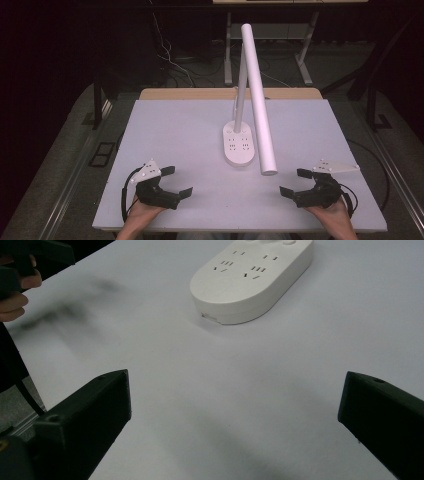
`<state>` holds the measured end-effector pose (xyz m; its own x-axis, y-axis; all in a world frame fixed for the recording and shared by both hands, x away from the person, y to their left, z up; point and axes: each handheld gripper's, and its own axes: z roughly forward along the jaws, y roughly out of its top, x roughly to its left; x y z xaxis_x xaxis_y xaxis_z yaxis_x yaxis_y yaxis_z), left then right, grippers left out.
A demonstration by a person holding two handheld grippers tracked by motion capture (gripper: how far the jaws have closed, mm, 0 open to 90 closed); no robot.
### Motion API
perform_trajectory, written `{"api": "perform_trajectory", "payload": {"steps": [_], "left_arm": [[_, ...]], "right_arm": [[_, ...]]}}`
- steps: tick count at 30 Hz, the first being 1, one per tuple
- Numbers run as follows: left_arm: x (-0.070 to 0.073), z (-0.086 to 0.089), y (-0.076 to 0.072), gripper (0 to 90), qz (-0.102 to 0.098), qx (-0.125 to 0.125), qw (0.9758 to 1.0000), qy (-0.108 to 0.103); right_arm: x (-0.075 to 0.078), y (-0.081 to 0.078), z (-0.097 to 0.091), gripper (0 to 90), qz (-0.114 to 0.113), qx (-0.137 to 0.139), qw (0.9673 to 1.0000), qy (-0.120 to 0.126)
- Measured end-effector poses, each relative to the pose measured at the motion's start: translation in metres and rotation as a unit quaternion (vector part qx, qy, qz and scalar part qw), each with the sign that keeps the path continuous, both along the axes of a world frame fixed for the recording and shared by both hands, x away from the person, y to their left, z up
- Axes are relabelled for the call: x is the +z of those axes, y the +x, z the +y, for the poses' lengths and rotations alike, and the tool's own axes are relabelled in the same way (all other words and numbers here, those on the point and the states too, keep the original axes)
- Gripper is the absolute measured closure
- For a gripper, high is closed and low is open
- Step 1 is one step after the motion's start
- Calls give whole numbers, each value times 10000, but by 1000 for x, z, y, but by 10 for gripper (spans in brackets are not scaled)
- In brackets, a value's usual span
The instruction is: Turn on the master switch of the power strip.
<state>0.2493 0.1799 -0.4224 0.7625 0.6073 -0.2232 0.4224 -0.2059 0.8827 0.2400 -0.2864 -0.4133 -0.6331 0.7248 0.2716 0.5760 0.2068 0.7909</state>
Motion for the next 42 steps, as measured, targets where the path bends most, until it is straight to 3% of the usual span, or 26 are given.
{"api": "perform_trajectory", "payload": {"steps": [19, 32, 37, 42], "left_arm": [[0, -1, 0, 0, 43, -49, 10000, 6], [-1, -8, 1, 0, 103, -210, 9996, 185], [0, -12, 1, 0, 215, -341, 9987, 327], [2, -13, 4, 0, 312, -359, 9985, 276]], "right_arm": [[-2, 1, 0, 1, 85, 98, 9999, 70], [-3, 2, -3, 1, 187, 115, 9997, 101], [-3, 1, -3, 1, 178, 151, 9997, 72], [-3, 2, -4, 1, 193, 175, 9996, 80]]}}
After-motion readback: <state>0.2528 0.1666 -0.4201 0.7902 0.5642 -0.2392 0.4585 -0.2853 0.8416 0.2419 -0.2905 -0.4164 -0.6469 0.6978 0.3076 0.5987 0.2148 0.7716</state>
